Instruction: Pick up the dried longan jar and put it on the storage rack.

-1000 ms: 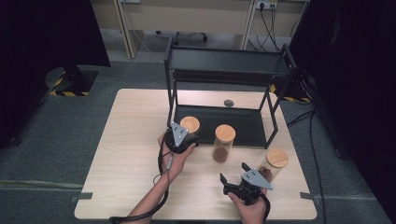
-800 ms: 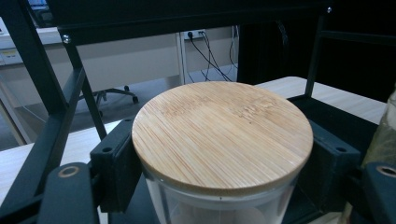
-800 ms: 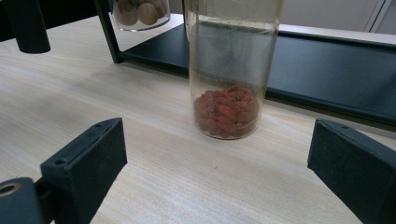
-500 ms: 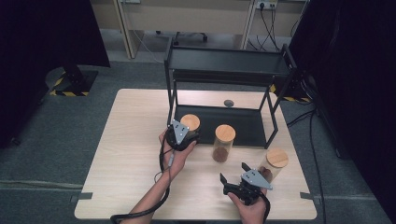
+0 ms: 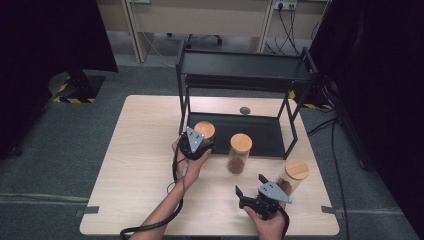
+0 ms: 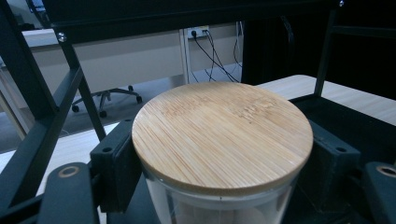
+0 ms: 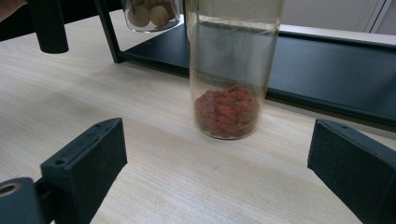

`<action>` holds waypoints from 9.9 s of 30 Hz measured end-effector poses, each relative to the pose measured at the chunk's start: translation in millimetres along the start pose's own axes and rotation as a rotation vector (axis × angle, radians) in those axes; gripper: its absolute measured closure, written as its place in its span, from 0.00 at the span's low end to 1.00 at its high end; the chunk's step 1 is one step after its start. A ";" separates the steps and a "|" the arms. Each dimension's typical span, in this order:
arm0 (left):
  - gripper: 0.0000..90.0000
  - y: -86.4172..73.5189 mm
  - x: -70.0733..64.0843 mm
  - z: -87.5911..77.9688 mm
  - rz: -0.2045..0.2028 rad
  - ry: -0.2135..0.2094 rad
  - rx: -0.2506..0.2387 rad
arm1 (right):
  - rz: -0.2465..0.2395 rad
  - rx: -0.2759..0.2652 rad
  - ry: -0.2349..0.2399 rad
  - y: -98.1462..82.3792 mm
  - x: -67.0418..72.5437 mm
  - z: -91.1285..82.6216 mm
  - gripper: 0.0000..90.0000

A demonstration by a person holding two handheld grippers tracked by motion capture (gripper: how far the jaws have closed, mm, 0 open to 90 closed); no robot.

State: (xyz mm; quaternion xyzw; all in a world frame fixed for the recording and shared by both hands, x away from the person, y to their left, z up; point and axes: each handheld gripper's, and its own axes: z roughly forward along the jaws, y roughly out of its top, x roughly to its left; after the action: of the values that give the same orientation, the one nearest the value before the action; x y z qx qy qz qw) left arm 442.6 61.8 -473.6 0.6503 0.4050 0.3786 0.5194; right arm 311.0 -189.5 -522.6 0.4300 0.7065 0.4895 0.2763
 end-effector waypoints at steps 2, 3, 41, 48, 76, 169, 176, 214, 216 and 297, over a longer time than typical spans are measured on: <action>0.28 0.1 0.1 1.4 0.000 0.001 0.002 | -0.001 -0.001 0.000 0.0 -0.1 0.0 0.05; 0.28 0.1 0.2 2.2 -0.001 0.002 0.002 | -0.001 -0.001 0.000 0.0 -0.1 0.1 0.05; 0.28 -3.2 -2.3 28.8 -0.015 0.020 0.028 | -0.002 -0.001 0.000 0.0 0.0 0.0 0.06; 0.28 -6.0 -1.6 34.4 -0.015 0.030 0.036 | -0.002 -0.001 0.001 0.0 0.0 0.0 0.06; 0.28 -15.4 -1.4 54.3 -0.010 0.063 0.071 | -0.002 -0.002 0.004 -0.1 -0.2 -0.1 0.06; 0.08 -19.8 -12.6 26.4 -0.057 0.008 0.050 | -0.006 0.007 0.010 0.3 0.0 0.7 0.06; 0.08 -21.5 -15.1 18.3 -0.060 -0.008 0.047 | -0.006 0.007 0.009 0.3 0.0 0.8 0.06; 0.08 -21.9 -25.2 -34.3 -0.090 -0.125 0.023 | -0.003 0.005 0.006 0.3 0.5 0.8 0.06; 0.08 -22.7 -25.8 -35.8 -0.091 -0.130 0.027 | -0.003 0.005 0.006 0.3 0.6 0.7 0.06; 0.09 -71.2 -33.3 -113.5 -0.095 -0.236 0.121 | -0.002 0.005 0.003 0.3 1.7 1.0 0.06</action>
State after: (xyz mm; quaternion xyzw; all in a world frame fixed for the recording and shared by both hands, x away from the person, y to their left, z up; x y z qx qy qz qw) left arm 316.6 82.5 -526.2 0.7005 0.3935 0.2495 0.5405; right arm 311.0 -187.5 -522.7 0.4293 0.7087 0.4880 0.2746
